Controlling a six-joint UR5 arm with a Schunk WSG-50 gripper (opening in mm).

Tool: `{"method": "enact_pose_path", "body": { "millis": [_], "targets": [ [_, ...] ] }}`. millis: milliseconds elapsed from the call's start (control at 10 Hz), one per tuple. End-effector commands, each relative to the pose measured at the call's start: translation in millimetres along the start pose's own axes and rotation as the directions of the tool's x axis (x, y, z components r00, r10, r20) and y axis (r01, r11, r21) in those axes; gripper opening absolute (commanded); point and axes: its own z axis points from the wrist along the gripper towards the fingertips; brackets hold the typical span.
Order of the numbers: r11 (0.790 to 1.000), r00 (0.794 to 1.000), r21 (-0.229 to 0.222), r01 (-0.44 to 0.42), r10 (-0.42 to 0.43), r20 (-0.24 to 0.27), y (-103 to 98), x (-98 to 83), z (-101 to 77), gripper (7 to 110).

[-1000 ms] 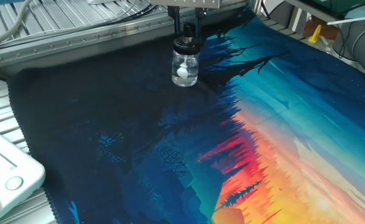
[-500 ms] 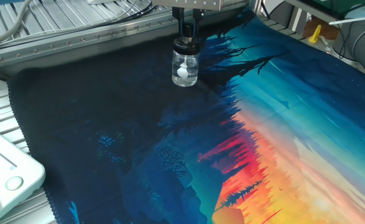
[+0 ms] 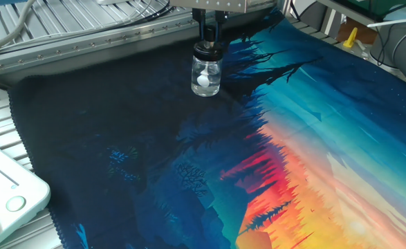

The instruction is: Unscrew the lid from the jar

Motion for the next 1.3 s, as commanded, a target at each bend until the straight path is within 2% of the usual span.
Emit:
{"method": "enact_pose_path", "body": {
  "millis": [0, 400, 800, 1000, 1200],
  "targets": [
    [1.000, 1.000, -0.006, -0.008, 0.009, 0.015, 0.8, -3.7, -1.0, 7],
    [1.000, 1.000, -0.004, -0.012, 0.012, 0.013, 0.5, -4.8, 0.6, 7],
    [1.000, 1.000, -0.010, 0.027, -0.027, 0.014, 3.1, -5.3, -0.9, 7],
    [0.999, 0.999, 0.015, 0.048, -0.048, -0.026, -4.0, 4.2, 0.3, 7],
    [0.997, 0.997, 0.013, 0.072, -0.071, -0.042, -4.0, 6.9, 1.8, 7]
  ]
}}
